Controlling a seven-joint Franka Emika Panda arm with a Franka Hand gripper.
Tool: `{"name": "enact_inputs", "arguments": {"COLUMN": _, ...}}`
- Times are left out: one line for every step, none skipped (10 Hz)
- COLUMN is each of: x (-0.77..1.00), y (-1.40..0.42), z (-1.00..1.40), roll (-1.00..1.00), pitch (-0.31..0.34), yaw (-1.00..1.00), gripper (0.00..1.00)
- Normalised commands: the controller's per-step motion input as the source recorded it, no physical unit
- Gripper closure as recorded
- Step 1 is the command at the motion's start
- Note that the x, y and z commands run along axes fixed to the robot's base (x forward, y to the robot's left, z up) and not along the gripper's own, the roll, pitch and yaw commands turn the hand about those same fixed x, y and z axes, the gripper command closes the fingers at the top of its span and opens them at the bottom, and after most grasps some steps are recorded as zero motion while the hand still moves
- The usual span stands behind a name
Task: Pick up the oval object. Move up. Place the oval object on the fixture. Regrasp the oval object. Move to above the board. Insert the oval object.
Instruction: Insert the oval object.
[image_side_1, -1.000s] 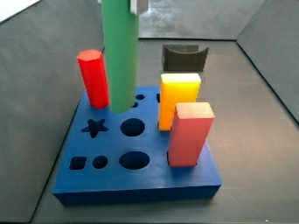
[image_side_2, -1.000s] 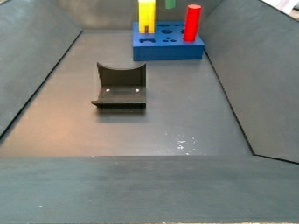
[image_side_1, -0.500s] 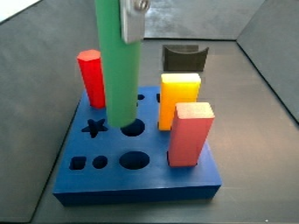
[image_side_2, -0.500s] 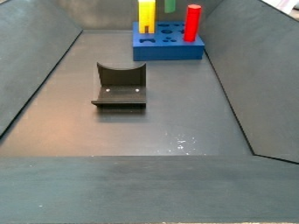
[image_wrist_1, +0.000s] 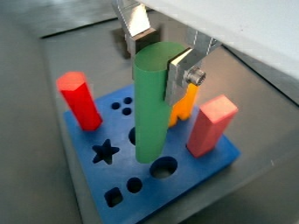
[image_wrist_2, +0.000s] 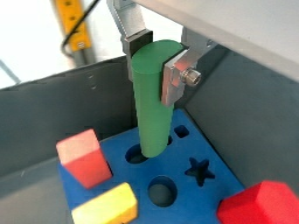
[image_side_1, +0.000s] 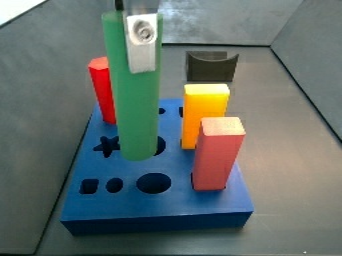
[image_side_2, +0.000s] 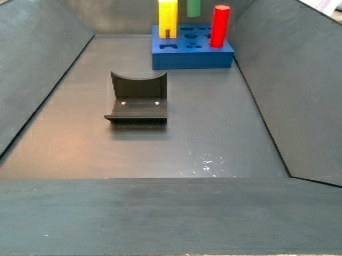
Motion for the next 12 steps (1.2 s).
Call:
{"name": "enact_inputs", "arguments": {"x": 0.0, "y": -0.1, "z": -0.16, "roll": -0.02, "pitch": -0.044, "yaw": -1.0, "gripper": 1.0}}
{"name": "enact_inputs", "arguments": {"x": 0.0, "y": -0.1, "z": -0.17, "roll": -0.02, "pitch": -0.047, "yaw": -1.0, "gripper": 1.0}}
{"name": "enact_inputs", "arguments": {"x": 0.01, "y": -0.1, "z": -0.19, "roll": -0.01, "pitch": -0.061, "yaw": -1.0, "gripper": 1.0}}
{"name": "enact_inputs", "arguments": {"x": 0.09, "y": -0.21, "z": -0.21, "roll": -0.04, "pitch": -0.16, "yaw": -0.82, "gripper": 1.0}}
{"name": "enact_inputs", "arguments": {"x": 0.0, "y": -0.01, "z": 0.0, "roll": 0.02, "pitch": 0.0, "yaw": 0.0, "gripper": 1.0}}
{"name": "enact_inputs", "arguments": {"x": 0.13, "y": -0.02, "z": -0.15, "roll": 0.0, "pitch": 0.0, "yaw": 0.0, "gripper": 1.0}}
{"name": "enact_inputs", "arguments": {"x": 0.55, "y": -0.03, "z": -0.31, "roll": 0.0, "pitch": 0.0, "yaw": 0.04, "gripper": 1.0}}
{"name": "enact_inputs", "arguments": {"x": 0.45, "y": -0.1, "z": -0.39, "roll": 0.05, "pitch": 0.0, "yaw": 0.0, "gripper": 1.0}}
{"name": "enact_inputs", "arguments": {"x": 0.29, "y": 0.0, "z": -0.27, "roll": 0.03, "pitch": 0.026, "yaw": 0.02, "gripper": 1.0}}
{"name": "enact_inputs", "arguments": {"x": 0.0, "y": 0.0, "z": -0.05, "roll": 0.0, "pitch": 0.001, "yaw": 0.0, "gripper": 1.0}}
{"name": "enact_inputs", "arguments": {"x": 0.0, "y": 0.0, "z": -0.43, "roll": 0.09, "pitch": 0.089, "yaw": 0.05, "gripper": 1.0}}
{"name": "enact_inputs", "arguments": {"x": -0.11, "y": 0.0, "z": -0.61, "roll": 0.1, "pitch": 0.043, "yaw": 0.05, "gripper": 1.0}}
